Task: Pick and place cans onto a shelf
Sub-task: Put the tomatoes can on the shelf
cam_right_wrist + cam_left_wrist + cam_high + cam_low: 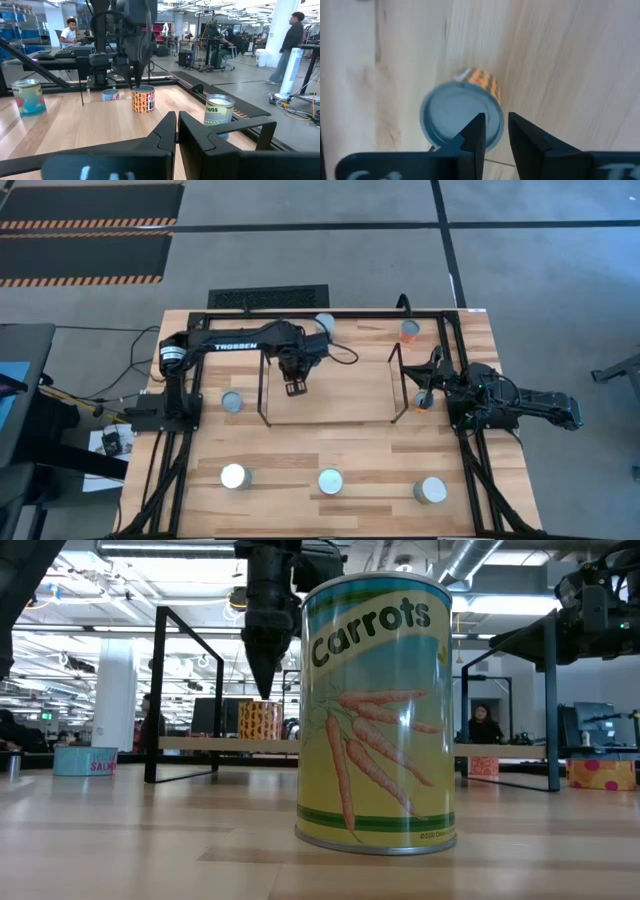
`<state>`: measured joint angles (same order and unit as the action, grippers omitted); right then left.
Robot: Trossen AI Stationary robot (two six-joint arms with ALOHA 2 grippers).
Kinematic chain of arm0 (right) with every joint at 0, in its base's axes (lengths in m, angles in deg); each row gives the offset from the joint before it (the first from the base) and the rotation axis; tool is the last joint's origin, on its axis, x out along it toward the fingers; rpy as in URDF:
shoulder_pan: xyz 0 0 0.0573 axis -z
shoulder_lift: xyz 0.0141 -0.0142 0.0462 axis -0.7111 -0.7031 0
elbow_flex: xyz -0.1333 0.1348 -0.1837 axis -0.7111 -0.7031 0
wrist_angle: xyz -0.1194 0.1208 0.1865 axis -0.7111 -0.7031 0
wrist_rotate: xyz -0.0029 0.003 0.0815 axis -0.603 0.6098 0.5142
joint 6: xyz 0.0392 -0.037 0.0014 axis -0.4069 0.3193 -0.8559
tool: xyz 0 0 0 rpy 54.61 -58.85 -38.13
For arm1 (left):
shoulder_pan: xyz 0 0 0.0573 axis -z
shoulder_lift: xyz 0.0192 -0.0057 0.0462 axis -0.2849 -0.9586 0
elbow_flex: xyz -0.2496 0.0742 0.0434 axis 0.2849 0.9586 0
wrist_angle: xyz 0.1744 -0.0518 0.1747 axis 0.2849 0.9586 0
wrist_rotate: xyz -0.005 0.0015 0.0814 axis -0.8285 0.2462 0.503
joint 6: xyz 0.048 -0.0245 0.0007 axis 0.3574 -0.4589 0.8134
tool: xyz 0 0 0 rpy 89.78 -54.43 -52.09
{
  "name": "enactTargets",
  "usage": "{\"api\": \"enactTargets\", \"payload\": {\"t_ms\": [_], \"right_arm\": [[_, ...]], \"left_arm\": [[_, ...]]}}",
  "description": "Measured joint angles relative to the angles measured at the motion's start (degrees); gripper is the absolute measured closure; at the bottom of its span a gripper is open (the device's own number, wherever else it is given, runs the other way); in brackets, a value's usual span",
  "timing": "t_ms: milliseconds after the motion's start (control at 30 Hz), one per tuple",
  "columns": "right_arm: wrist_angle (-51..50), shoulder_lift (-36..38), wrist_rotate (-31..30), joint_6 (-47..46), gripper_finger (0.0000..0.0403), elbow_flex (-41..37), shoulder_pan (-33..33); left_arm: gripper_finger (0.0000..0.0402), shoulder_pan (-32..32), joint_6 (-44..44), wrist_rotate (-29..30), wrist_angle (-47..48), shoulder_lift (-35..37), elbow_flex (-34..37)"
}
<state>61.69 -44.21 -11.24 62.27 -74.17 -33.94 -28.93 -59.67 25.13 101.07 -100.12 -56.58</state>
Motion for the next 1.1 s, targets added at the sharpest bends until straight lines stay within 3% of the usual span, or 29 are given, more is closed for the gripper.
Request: {"api": "enactTargets", "payload": {"t_ms": [267,500,633,867,1100], "right_arm": [[0.0,0.0,0.0,0.0,0.036,0.0,0.0],[0.0,0.0,0.0,0.0,0.036,0.0,0.0],[0.0,0.0,0.0,0.0,0.036,0.0,0.0],[0.0,0.0,0.0,0.0,0.036,0.0,0.0],[0.0,0.0,0.0,0.0,0.036,0.0,0.0]], "left_arm": [[0.0317,1.1,3.2,0.1,1.6,1.6,-6.6],[0.0388,3.1,3.3,0.0,-6.9,13.6,-2.9],[0.0395,4.7,3.9,0.0,-19.6,24.6,8.0],[0.04,6.6,3.5,-0.1,-48.2,45.0,35.5],[0.0401,6.6,3.5,-0.6,-66.4,59.4,56.5]]}}
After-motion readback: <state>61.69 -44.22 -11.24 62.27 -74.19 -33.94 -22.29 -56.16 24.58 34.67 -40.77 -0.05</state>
